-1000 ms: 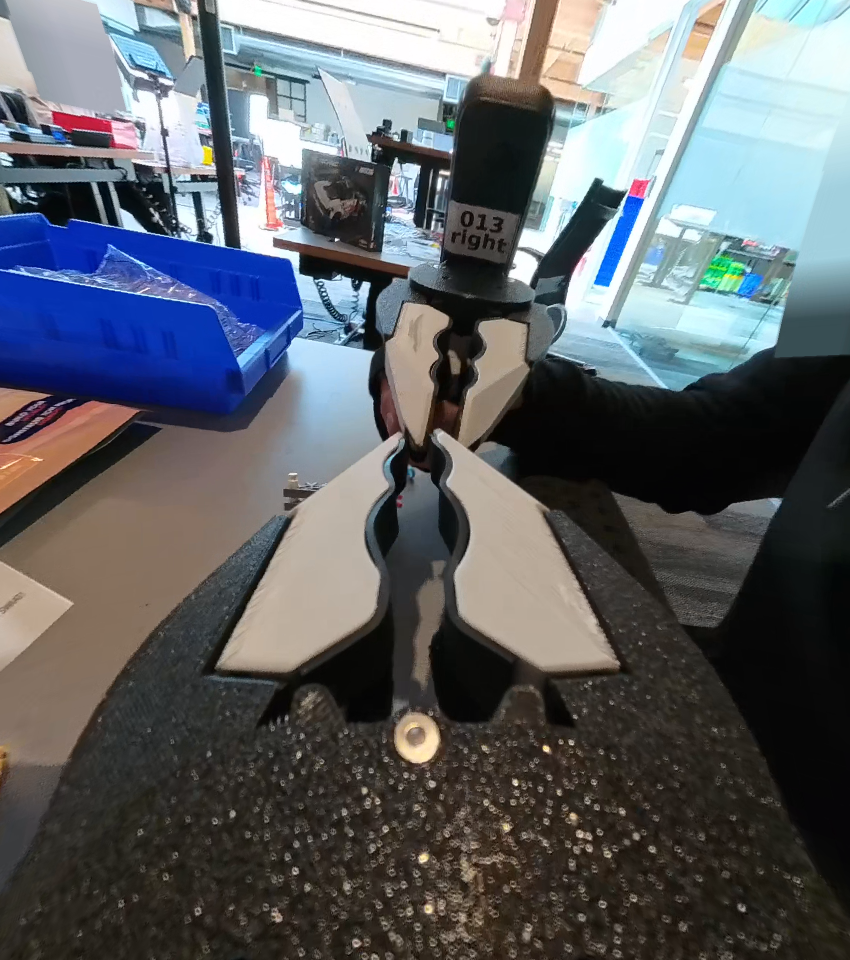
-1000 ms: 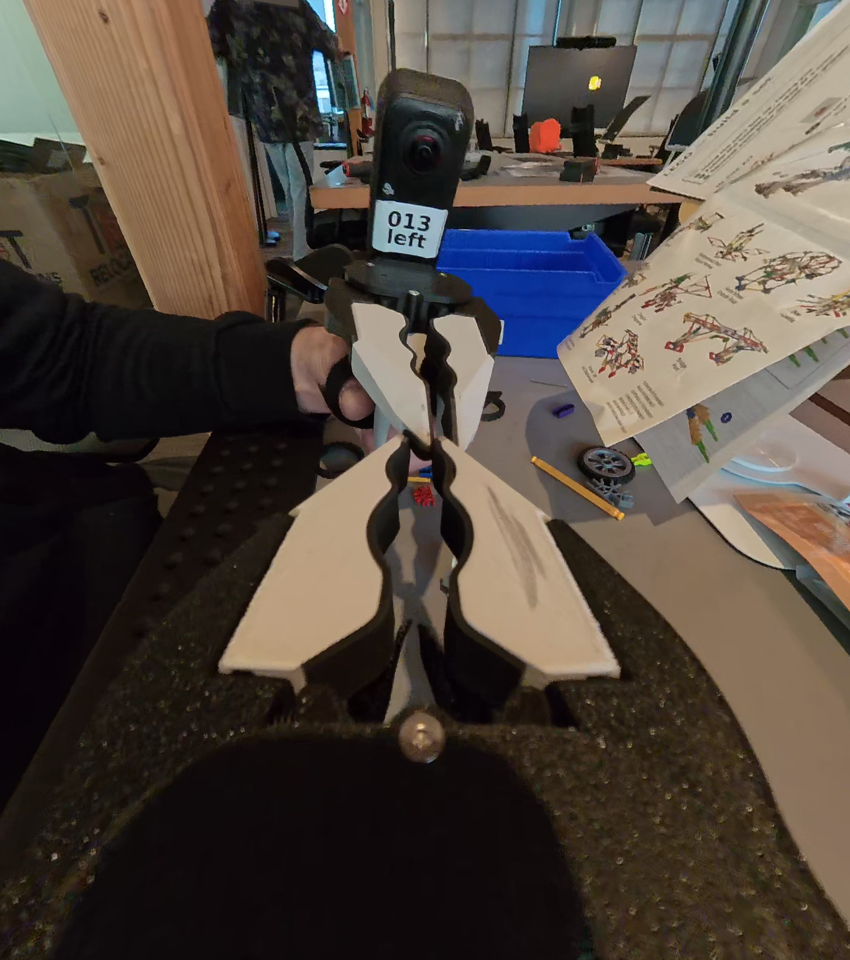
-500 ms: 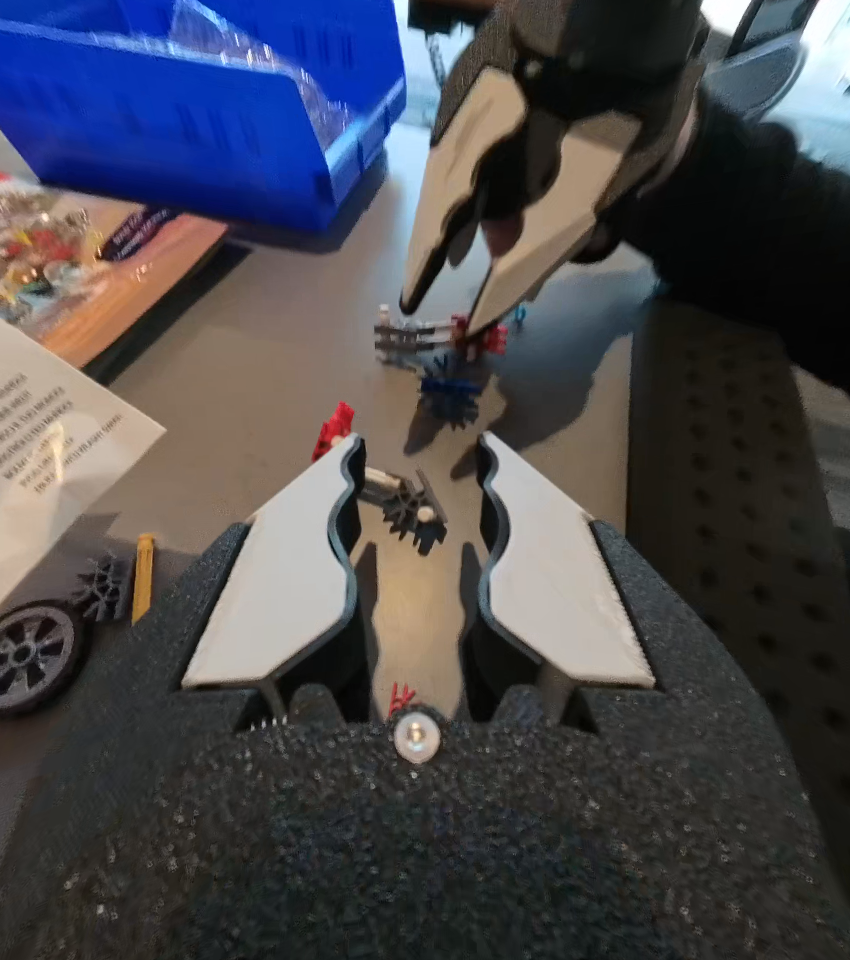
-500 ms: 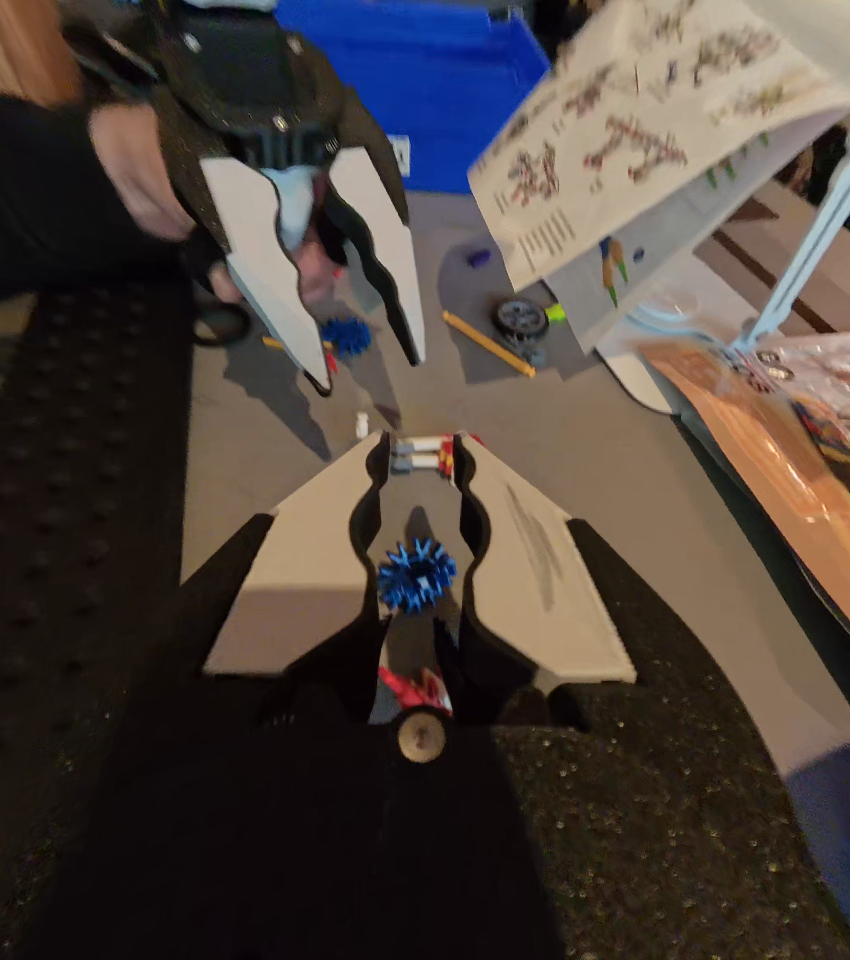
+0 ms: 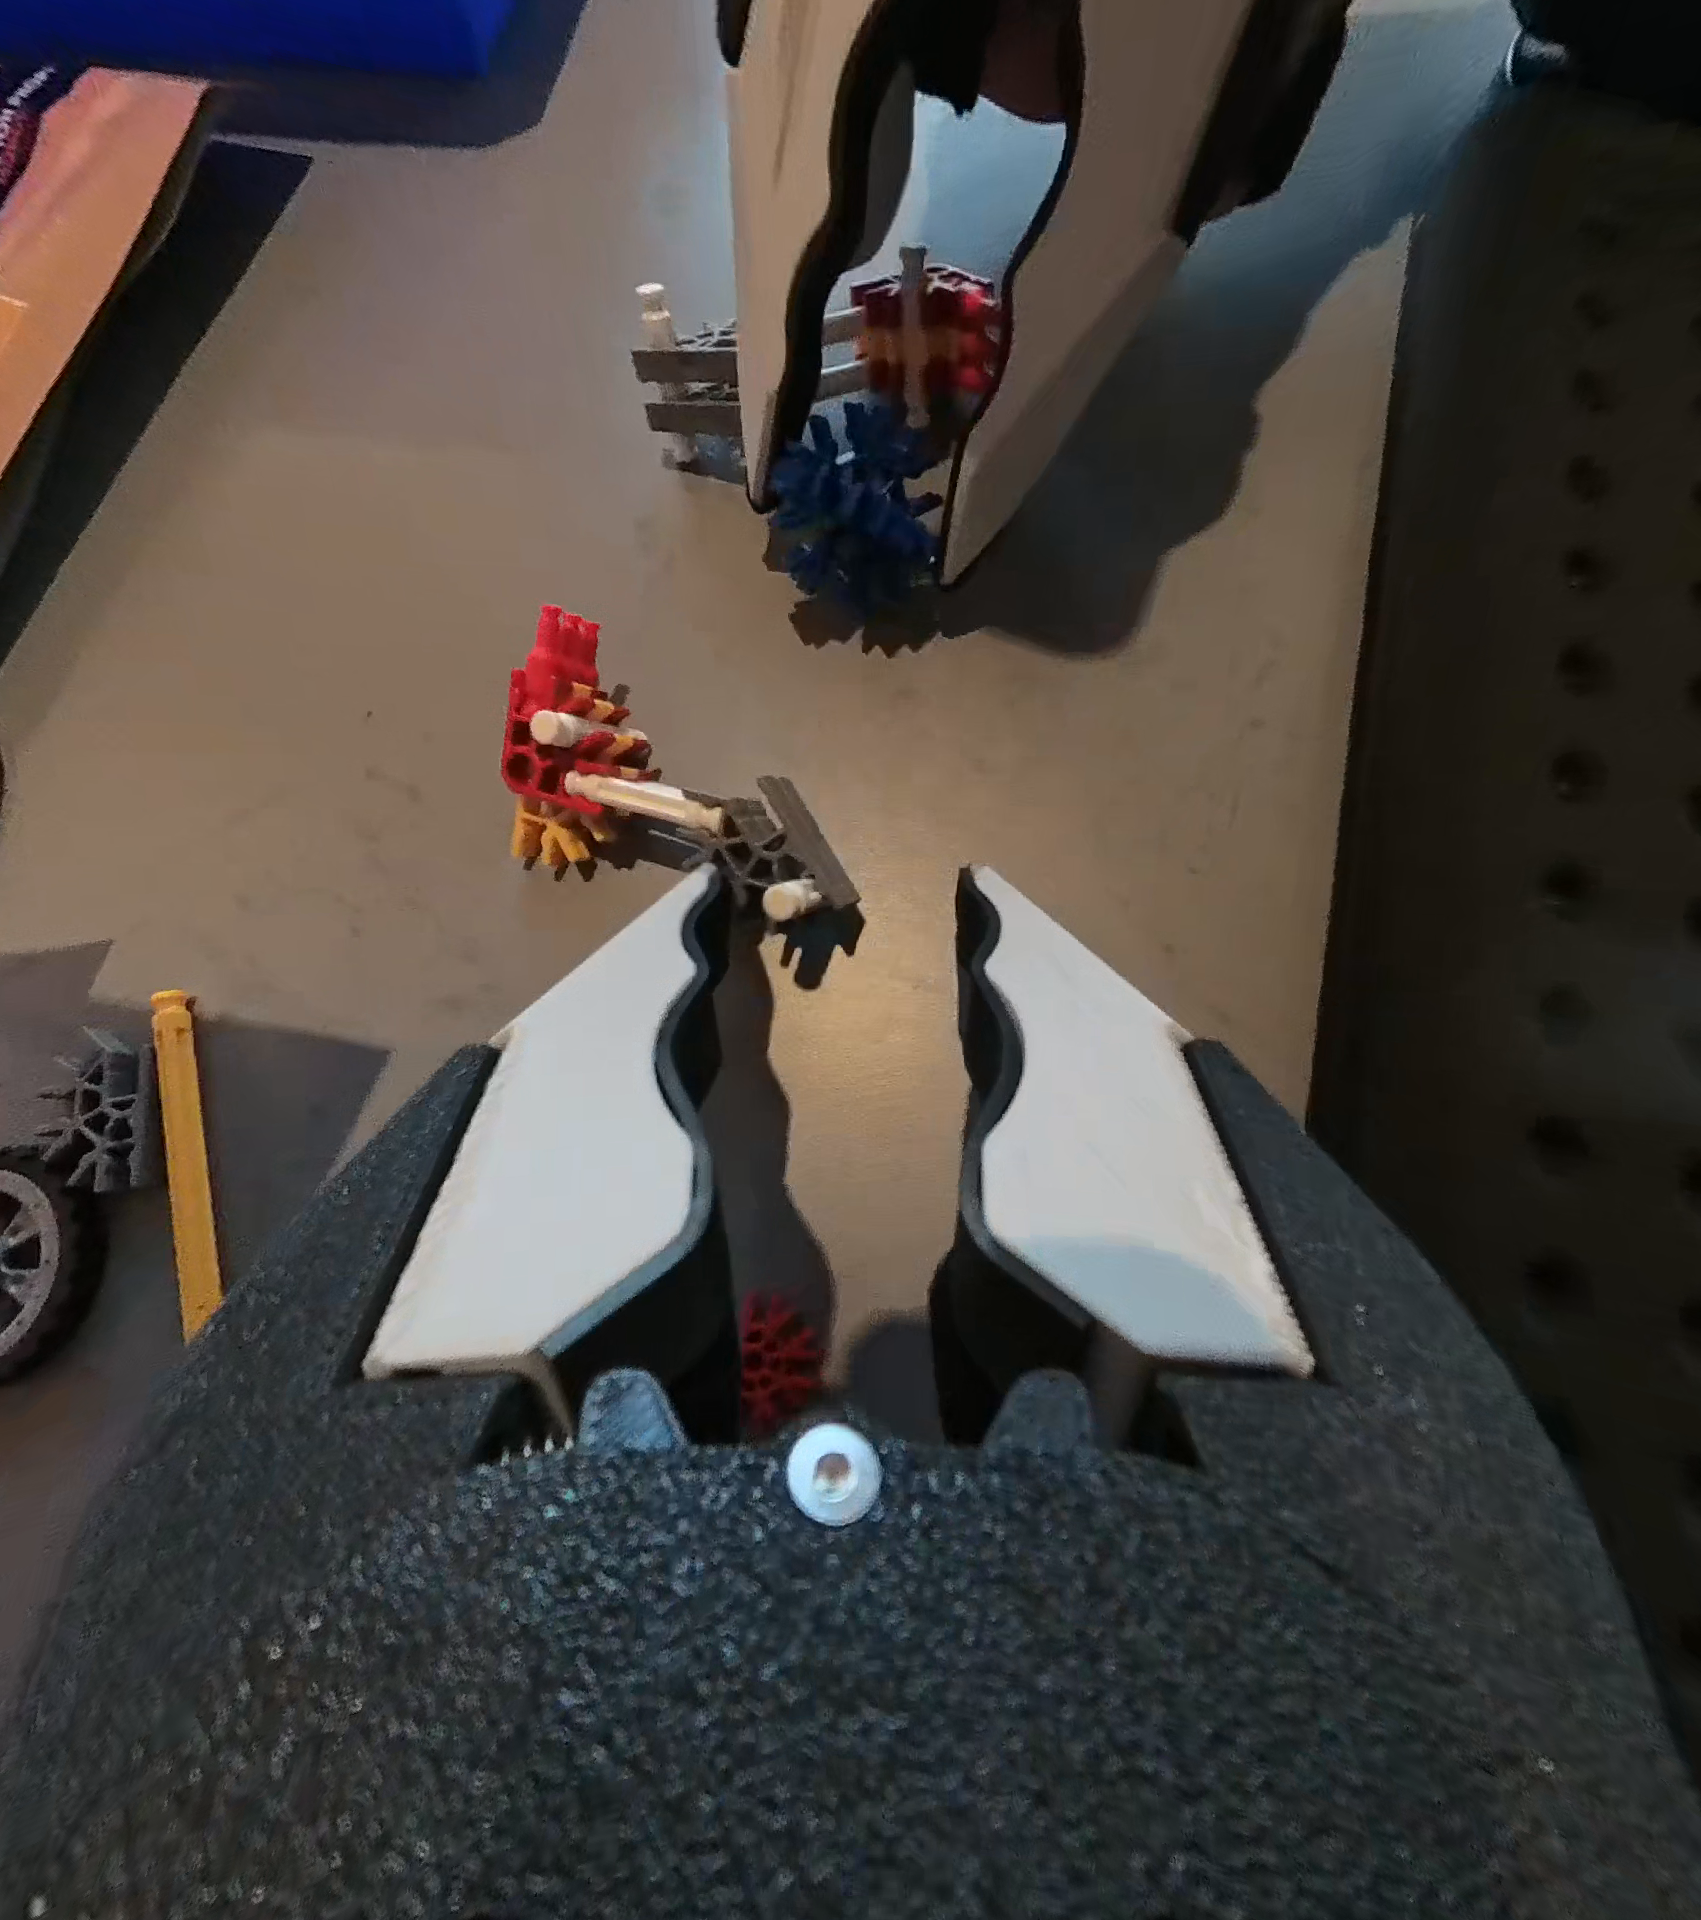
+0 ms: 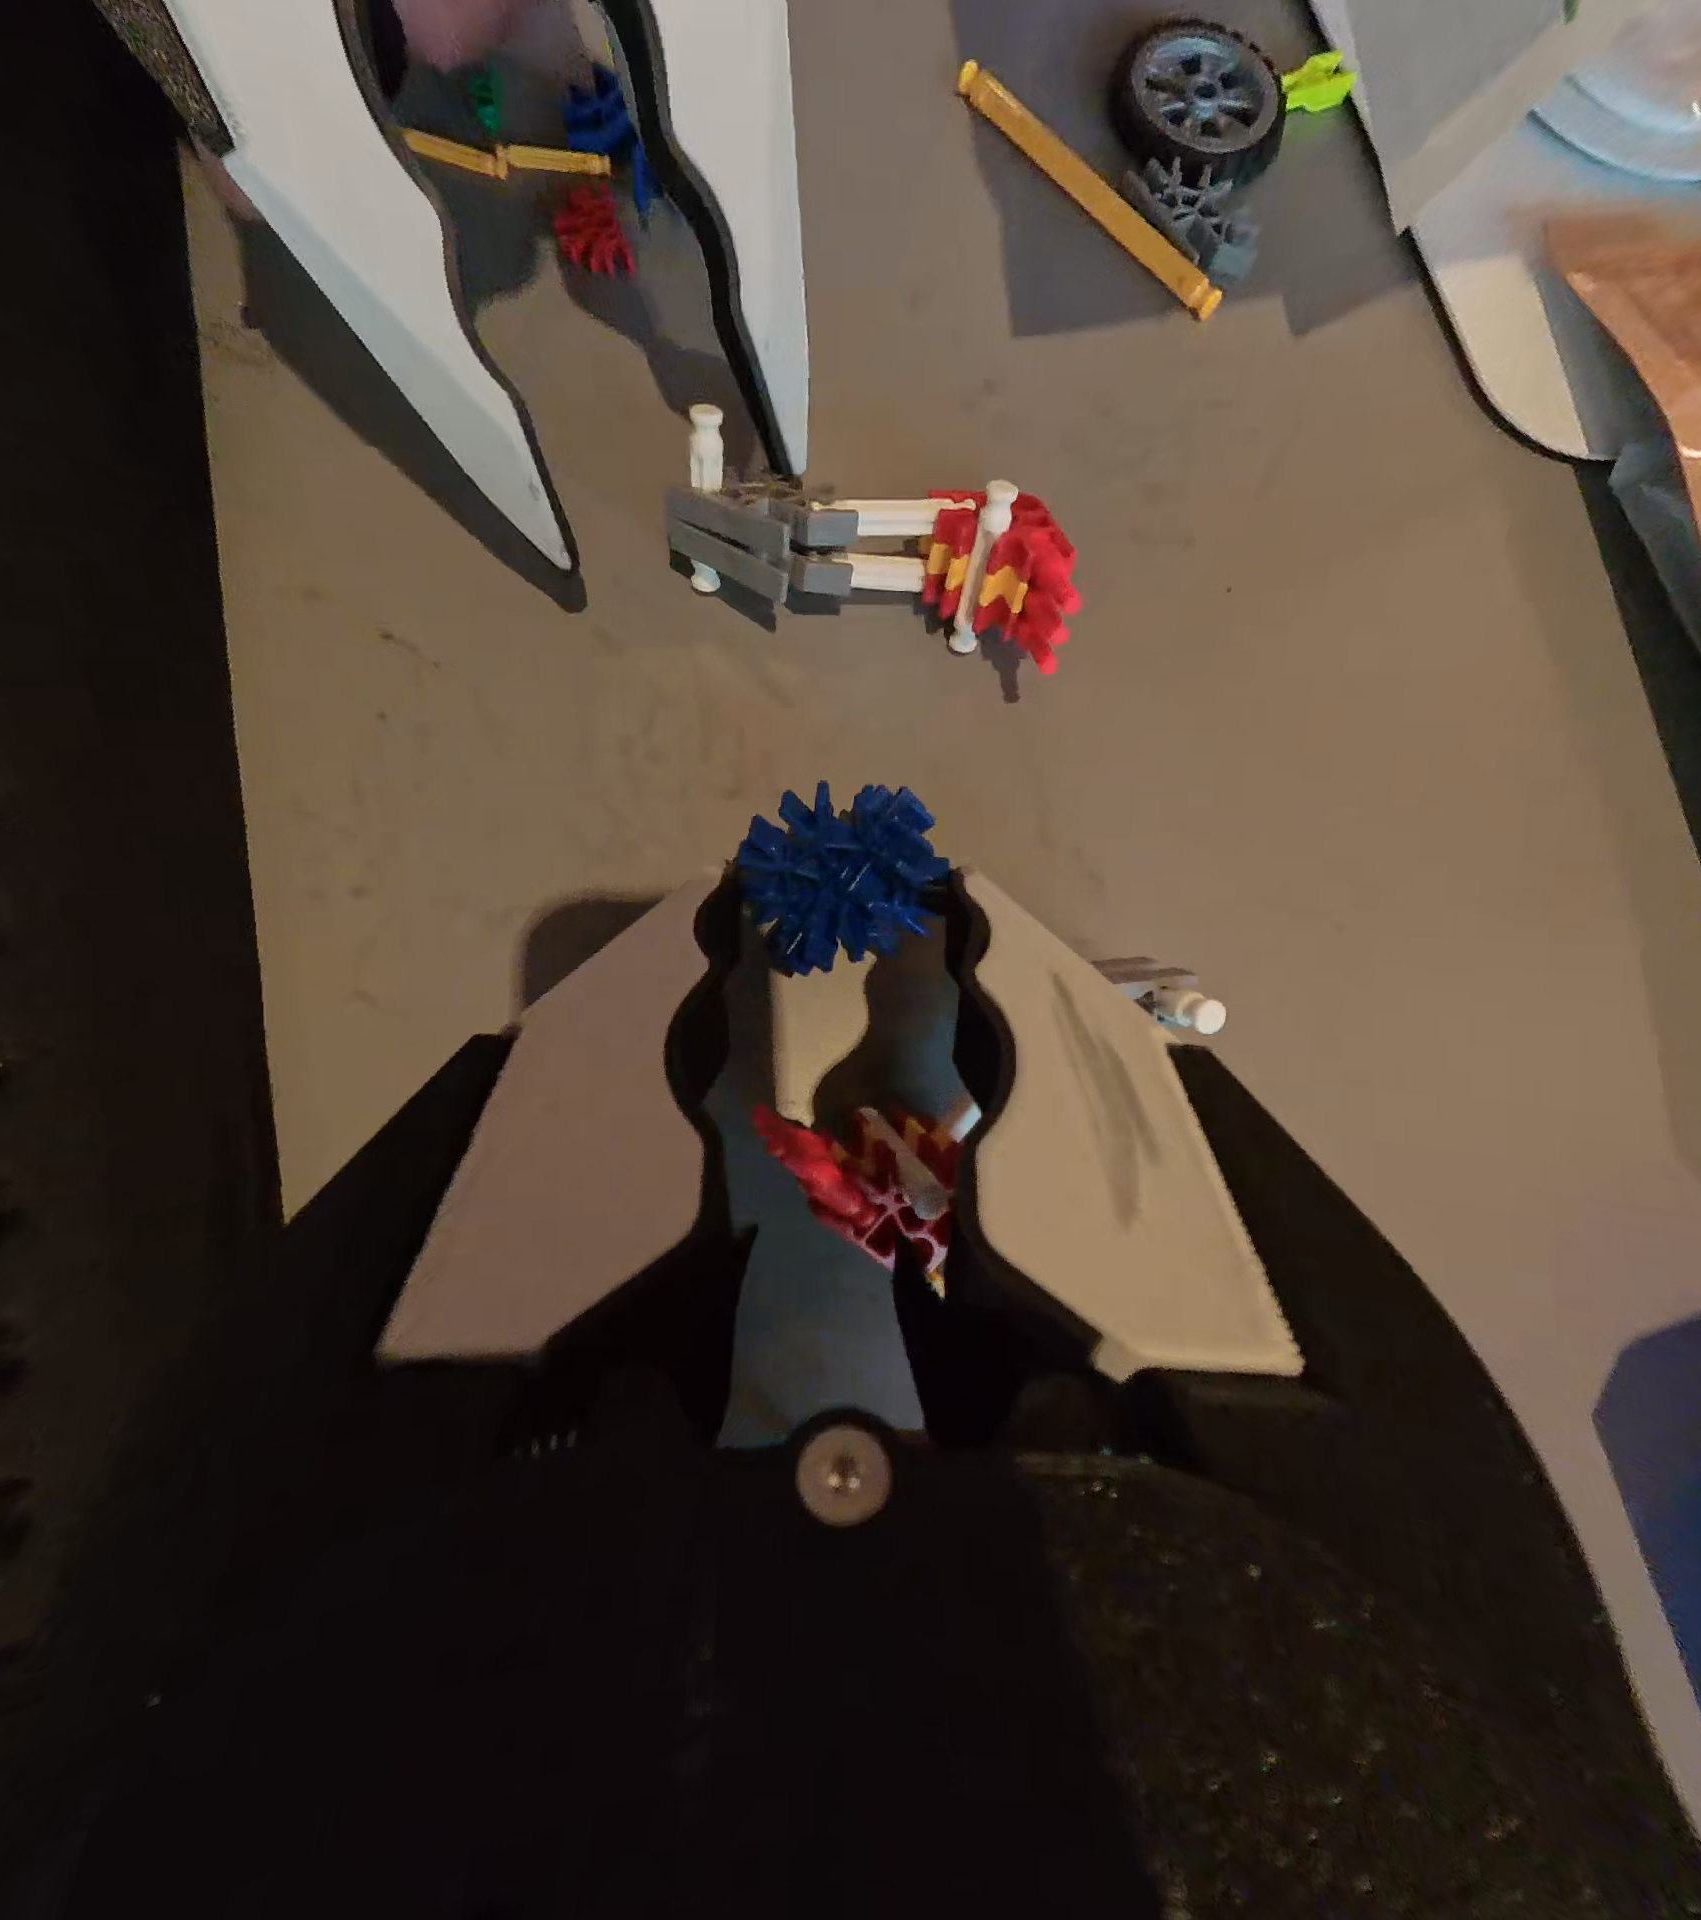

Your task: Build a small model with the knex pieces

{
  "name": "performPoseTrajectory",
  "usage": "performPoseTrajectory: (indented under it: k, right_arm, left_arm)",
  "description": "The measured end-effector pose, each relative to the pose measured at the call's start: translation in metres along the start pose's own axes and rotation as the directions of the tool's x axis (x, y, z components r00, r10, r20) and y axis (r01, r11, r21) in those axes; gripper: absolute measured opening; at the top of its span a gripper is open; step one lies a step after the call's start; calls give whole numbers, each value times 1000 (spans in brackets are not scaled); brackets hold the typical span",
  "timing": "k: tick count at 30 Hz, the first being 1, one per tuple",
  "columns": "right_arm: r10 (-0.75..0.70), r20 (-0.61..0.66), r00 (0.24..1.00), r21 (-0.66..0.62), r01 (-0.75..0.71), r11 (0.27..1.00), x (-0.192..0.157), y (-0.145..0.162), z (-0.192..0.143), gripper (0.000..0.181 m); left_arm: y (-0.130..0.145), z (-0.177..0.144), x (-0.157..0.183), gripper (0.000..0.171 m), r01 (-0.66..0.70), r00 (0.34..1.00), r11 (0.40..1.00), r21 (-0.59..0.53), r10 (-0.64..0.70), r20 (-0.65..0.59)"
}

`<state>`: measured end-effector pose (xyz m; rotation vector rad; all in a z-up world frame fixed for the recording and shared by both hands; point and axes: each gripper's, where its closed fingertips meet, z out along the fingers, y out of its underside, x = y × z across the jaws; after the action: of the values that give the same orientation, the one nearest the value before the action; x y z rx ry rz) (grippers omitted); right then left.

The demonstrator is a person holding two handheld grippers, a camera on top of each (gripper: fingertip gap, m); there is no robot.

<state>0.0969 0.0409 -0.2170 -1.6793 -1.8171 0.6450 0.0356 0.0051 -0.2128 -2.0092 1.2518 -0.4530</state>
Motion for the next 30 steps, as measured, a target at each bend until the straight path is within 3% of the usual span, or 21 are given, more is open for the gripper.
performPoseTrajectory:
  k: [3,8,13,15,19,24,30]
  right_arm:
    - [-13,4,1000,45,12,999,-2,-8,-2,39]
    - [-100,-32,994,230,105,967,-10,-47,-12,39]
    - [-178,-82,981,232,192,953,-19,-60,6,39]
    - [-218,-135,967,242,245,939,-20,-69,10,39]
    - [-326,-318,891,170,392,904,-11,-79,12,39]
    - [-445,-508,738,60,545,836,-7,-92,8,38]
    - [-542,-563,624,-20,646,763,-14,-98,4,38]
  left_arm:
    - [-1,-2,-1,43,-12,1000,1000,11,12,18]
    - [-10,-17,-7,44,21,999,995,98,-25,36]
    - [-21,-30,-11,40,32,998,979,203,-41,38]
    - [-28,-33,-7,38,78,997,967,243,-76,-17]
    - [-38,-34,-1,45,176,982,941,291,-149,-114]
    - [-39,-30,-9,53,254,967,916,309,-234,-101]
    - [-43,-37,-4,48,296,953,891,345,-251,-169]
